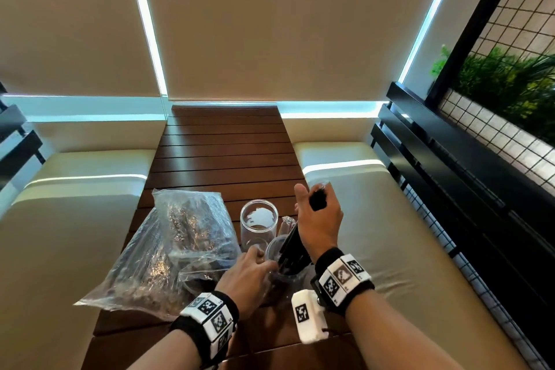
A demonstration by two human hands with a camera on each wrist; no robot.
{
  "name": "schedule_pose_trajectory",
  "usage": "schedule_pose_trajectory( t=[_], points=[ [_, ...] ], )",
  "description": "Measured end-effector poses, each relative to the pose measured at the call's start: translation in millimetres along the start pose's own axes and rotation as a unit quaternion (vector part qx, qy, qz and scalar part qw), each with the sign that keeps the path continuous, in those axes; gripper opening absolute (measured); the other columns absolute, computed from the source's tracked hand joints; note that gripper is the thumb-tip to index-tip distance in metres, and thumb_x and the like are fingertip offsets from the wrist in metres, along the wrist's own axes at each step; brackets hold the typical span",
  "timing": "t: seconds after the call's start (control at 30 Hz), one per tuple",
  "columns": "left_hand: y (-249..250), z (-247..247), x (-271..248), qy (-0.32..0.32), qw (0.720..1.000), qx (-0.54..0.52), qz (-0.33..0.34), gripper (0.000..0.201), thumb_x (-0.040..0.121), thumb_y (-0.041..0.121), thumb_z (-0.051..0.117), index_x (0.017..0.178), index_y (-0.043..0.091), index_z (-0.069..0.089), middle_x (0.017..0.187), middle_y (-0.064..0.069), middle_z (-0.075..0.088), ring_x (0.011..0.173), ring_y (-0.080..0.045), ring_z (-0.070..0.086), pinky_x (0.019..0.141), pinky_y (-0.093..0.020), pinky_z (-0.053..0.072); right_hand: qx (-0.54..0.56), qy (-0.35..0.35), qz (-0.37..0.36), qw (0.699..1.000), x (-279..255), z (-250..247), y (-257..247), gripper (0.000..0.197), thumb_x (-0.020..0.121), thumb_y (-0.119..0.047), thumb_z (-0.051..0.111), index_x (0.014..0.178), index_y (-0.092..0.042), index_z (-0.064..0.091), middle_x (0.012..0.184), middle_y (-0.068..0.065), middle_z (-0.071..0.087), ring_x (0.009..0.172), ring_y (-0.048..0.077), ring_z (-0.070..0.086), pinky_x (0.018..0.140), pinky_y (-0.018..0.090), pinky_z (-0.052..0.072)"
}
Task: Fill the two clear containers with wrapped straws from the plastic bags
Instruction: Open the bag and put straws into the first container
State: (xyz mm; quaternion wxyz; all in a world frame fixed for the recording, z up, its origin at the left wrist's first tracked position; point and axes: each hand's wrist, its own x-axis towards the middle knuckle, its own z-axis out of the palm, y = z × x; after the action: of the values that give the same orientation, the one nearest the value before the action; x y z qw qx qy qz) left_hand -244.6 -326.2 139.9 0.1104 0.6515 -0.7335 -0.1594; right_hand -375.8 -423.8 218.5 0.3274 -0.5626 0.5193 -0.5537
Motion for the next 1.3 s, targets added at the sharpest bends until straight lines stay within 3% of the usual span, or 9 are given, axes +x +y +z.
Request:
schedule_pose_trajectory(
  t=[0.23, 0.43, 0.53, 0.63, 0.8, 0.93, 1.0, 1.17, 1.3],
  points=[
    [-6, 5, -1, -0.011, 0.999, 0.030, -0.009, 0.051, 0.093, 0.035, 0.047, 0.143, 0.038, 0.035, 0.135, 0.000, 0.037, 0.123, -0.022, 0.043, 0.100, -0.037, 0.046, -0.339, -0.117, -0.074, 0.931, -27, -7, 64, 0.035, 0.086, -0.062, 0.055, 0.098, -0.029, 0.054, 0.095, -0.010, 0.054, 0.094, 0.016, 0.055, 0.086, 0.034, 0.036],
    [-3, 2, 0, -0.007, 1.000, 0.006, 0.007, 0.048, 0.095, 0.034, 0.044, 0.142, 0.029, 0.039, 0.133, -0.002, 0.039, 0.120, -0.022, 0.049, 0.099, -0.036, 0.047, -0.317, -0.083, -0.140, 0.934, -22, -13, 40, 0.070, 0.077, -0.067, 0.061, 0.133, -0.030, 0.041, 0.134, -0.003, 0.041, 0.121, 0.015, 0.043, 0.099, 0.040, 0.038],
    [0, 2, 1, -0.005, 1.000, 0.010, 0.017, 0.047, 0.095, 0.034, 0.042, 0.141, 0.026, 0.041, 0.132, -0.003, 0.042, 0.119, -0.022, 0.050, 0.098, -0.037, 0.048, -0.400, -0.154, -0.204, 0.880, -16, -5, 27, 0.056, 0.094, -0.056, 0.040, 0.143, -0.030, 0.038, 0.153, 0.002, 0.030, 0.137, 0.020, 0.032, 0.110, 0.044, 0.029],
    [1, 1, 1, -0.011, 1.000, 0.022, 0.014, 0.048, 0.093, 0.035, 0.045, 0.140, 0.026, 0.042, 0.132, -0.004, 0.042, 0.121, -0.024, 0.049, 0.099, -0.037, 0.047, -0.476, -0.292, -0.134, 0.819, -21, -2, 41, 0.048, 0.102, -0.043, 0.023, 0.143, -0.025, 0.039, 0.157, 0.004, 0.030, 0.146, 0.022, 0.021, 0.118, 0.047, 0.017],
    [-7, -8, -7, 0.014, 1.000, -0.004, 0.015, 0.050, 0.092, 0.039, 0.052, 0.139, 0.026, 0.040, 0.132, 0.003, 0.041, 0.113, -0.019, 0.055, 0.093, -0.035, 0.051, -0.452, -0.252, -0.103, 0.849, -22, -7, 47, 0.042, 0.100, -0.040, 0.030, 0.133, -0.025, 0.053, 0.141, 0.000, 0.050, 0.132, 0.020, 0.042, 0.109, 0.044, 0.031],
    [-30, -27, -19, 0.127, 0.990, 0.001, -0.056, 0.026, 0.088, 0.040, 0.061, 0.107, 0.024, 0.052, 0.104, 0.009, 0.045, 0.088, -0.012, 0.056, 0.076, -0.030, 0.055, -0.372, -0.142, -0.267, 0.877, -28, 3, 15, 0.023, 0.092, -0.034, 0.044, 0.098, -0.021, 0.062, 0.100, -0.003, 0.060, 0.089, 0.017, 0.051, 0.076, 0.032, 0.040],
    [-50, -36, -29, 0.152, 0.981, 0.029, -0.114, 0.038, 0.079, 0.045, 0.071, 0.104, 0.025, 0.051, 0.102, 0.006, 0.044, 0.089, -0.013, 0.051, 0.077, -0.030, 0.052, -0.312, -0.222, -0.328, 0.863, -44, 13, -2, 0.013, 0.090, -0.027, 0.049, 0.086, -0.018, 0.058, 0.084, -0.005, 0.055, 0.074, 0.012, 0.046, 0.066, 0.025, 0.038],
    [-94, -38, -52, 0.043, 0.963, 0.086, -0.251, 0.079, 0.069, 0.057, 0.074, 0.132, 0.031, 0.034, 0.134, -0.007, 0.031, 0.121, -0.028, 0.044, 0.095, -0.045, 0.046, -0.403, -0.528, -0.220, 0.715, -96, 48, 14, 0.023, 0.091, -0.028, 0.049, 0.094, -0.012, 0.065, 0.095, 0.013, 0.067, 0.085, 0.036, 0.065, 0.075, 0.041, 0.056],
    [-106, -30, -65, 0.046, 0.948, -0.023, -0.314, 0.044, 0.090, 0.038, 0.061, 0.126, 0.025, 0.041, 0.137, -0.010, 0.029, 0.116, -0.030, 0.053, 0.094, -0.047, 0.051, -0.478, -0.511, -0.021, 0.714, -128, 67, 73, 0.053, 0.086, -0.033, 0.062, 0.130, -0.007, 0.049, 0.129, 0.017, 0.056, 0.112, 0.038, 0.061, 0.091, 0.042, 0.051]
  ],
)
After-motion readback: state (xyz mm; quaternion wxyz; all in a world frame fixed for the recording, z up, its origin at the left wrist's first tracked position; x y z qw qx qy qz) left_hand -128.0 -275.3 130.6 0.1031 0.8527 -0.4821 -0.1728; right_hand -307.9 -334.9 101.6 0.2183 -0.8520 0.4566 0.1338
